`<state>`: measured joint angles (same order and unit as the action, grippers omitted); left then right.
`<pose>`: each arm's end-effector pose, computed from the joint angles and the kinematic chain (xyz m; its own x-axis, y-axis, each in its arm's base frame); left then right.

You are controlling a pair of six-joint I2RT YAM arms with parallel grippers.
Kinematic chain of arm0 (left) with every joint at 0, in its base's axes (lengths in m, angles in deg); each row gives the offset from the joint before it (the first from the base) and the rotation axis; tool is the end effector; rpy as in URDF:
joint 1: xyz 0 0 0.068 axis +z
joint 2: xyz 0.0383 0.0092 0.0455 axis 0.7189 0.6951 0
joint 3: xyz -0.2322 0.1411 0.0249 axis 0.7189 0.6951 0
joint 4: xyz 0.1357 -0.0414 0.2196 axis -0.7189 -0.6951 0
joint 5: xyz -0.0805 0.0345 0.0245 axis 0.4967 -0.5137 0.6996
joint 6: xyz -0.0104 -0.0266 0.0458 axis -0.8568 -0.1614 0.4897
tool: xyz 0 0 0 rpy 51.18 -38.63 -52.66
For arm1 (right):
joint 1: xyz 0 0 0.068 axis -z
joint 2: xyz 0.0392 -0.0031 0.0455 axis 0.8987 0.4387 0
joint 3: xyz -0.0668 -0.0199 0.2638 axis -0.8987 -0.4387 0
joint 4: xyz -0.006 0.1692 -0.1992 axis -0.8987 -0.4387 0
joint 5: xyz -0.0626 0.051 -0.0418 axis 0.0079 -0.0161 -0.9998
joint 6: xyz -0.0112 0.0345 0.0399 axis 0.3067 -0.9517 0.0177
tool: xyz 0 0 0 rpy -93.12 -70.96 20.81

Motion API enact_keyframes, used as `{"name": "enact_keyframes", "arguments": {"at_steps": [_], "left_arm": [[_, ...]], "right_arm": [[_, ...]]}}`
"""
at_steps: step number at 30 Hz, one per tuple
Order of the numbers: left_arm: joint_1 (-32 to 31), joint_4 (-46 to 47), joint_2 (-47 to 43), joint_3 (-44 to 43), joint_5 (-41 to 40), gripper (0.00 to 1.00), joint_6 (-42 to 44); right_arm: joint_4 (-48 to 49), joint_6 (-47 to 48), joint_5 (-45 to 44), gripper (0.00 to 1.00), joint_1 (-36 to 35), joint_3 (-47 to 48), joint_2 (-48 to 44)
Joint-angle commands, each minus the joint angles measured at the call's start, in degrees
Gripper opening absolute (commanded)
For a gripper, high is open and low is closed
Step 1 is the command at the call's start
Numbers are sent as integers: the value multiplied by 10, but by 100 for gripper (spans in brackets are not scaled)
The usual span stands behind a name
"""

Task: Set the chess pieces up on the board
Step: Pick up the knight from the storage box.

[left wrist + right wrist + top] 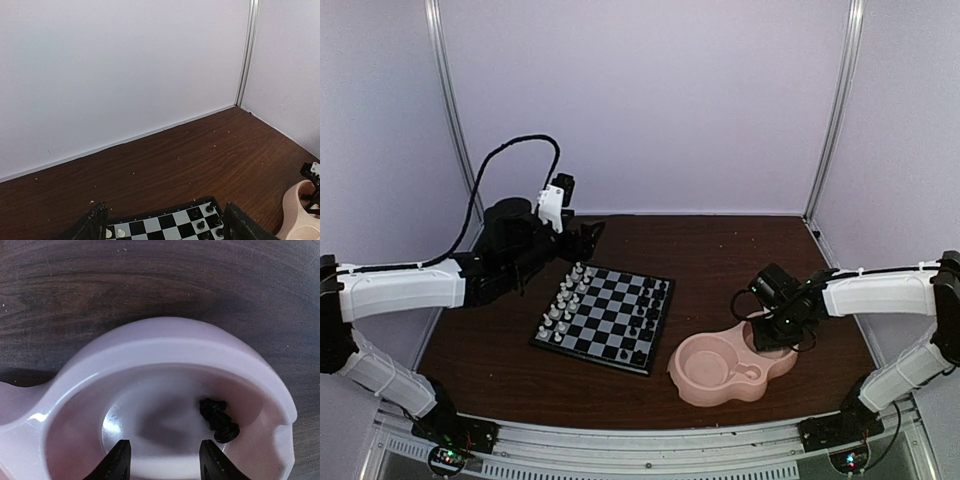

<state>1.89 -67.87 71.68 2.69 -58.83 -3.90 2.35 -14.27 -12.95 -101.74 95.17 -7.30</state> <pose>0.2306 -0.2129 0.2957 -0.2022 -0.0763 -0.9764 0.5007 0.8488 -0.1700 0.1859 0.1403 0.1604 -0.9609 -0.0499 -0.2722 -0.0752 0.9937 0.0834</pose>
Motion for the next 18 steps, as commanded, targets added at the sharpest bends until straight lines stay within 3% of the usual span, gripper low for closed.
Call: {"name": "enact_keyframes", "arguments": {"at_steps": [1, 12, 18], "left_arm": [[5, 86, 39, -57, -21, 80, 43], [10, 142, 131, -139, -15, 83, 75], [13, 158, 147, -139, -5, 83, 72]], "right_arm": [[34, -20, -40, 50, 4, -4, -6], [-33, -37, -82, 57, 28, 53, 52], [-21, -45, -68, 51, 28, 36, 24]]}}
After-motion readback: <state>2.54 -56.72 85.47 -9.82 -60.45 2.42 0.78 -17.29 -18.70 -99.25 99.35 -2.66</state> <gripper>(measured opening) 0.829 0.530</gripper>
